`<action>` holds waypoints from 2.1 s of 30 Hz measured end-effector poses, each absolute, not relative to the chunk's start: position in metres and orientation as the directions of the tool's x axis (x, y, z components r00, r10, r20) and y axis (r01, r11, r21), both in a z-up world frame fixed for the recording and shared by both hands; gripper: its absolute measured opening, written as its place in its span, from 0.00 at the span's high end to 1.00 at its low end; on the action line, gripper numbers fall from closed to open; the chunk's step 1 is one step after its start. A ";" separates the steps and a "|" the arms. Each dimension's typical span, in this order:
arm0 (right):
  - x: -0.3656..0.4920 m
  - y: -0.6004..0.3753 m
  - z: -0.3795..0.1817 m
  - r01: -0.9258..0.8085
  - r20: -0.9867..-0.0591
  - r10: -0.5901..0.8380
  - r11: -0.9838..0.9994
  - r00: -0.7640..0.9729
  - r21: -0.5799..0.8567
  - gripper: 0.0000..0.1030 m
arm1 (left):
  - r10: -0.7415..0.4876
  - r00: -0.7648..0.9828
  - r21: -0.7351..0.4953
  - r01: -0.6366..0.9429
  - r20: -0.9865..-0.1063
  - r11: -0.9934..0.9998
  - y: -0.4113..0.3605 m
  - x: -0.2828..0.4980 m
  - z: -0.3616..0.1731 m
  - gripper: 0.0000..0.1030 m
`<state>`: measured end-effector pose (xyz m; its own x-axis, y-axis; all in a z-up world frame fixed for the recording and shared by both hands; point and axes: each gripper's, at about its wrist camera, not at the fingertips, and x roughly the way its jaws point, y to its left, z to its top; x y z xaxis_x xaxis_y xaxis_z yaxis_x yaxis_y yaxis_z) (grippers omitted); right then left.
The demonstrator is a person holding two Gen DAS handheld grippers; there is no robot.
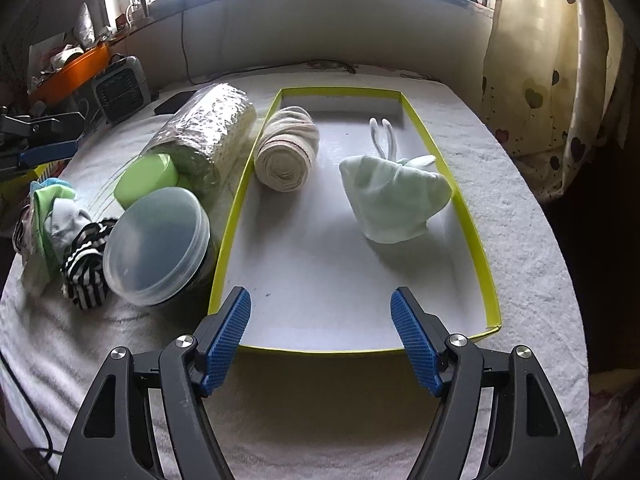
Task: Organize soft objects
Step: 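Withdraw both tools from the box back toward the clothing pile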
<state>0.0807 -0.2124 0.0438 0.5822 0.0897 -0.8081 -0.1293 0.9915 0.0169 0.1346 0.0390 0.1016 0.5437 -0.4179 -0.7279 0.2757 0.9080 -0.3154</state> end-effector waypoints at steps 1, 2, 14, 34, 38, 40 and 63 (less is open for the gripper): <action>0.080 -0.212 0.044 -0.131 -0.809 0.091 0.991 0.580 0.017 0.29 | -0.414 0.545 -0.317 0.268 -0.729 0.910 0.044 0.134 0.101 0.47; 0.079 -0.213 0.044 -0.132 -0.811 0.091 0.991 0.577 0.017 0.29 | -0.412 0.546 -0.318 0.263 -0.729 0.911 0.047 0.133 0.100 0.47; 0.064 -0.212 0.051 -0.105 -0.813 0.055 0.994 0.579 -0.007 0.29 | -0.386 0.547 -0.321 0.216 -0.743 0.922 0.077 0.126 0.088 0.47; 0.042 -0.104 0.106 -0.404 -0.631 0.357 0.912 0.688 0.076 0.29 | -0.311 0.630 -0.329 0.092 -0.712 0.940 0.152 0.085 0.090 0.44; 0.048 -0.075 0.093 -0.445 -0.671 0.381 0.892 0.636 0.084 0.29 | -0.303 0.639 -0.344 0.064 -0.707 0.937 0.167 0.079 0.091 0.44; 0.051 -0.062 0.084 -0.461 -0.693 0.380 0.884 0.612 0.078 0.29 | -0.296 0.643 -0.346 0.050 -0.706 0.937 0.175 0.076 0.090 0.44; 0.073 -0.027 0.038 -0.476 -0.790 0.321 0.879 0.522 0.043 0.36 | -0.358 0.584 -0.421 0.031 -0.729 0.907 0.190 0.064 0.053 0.39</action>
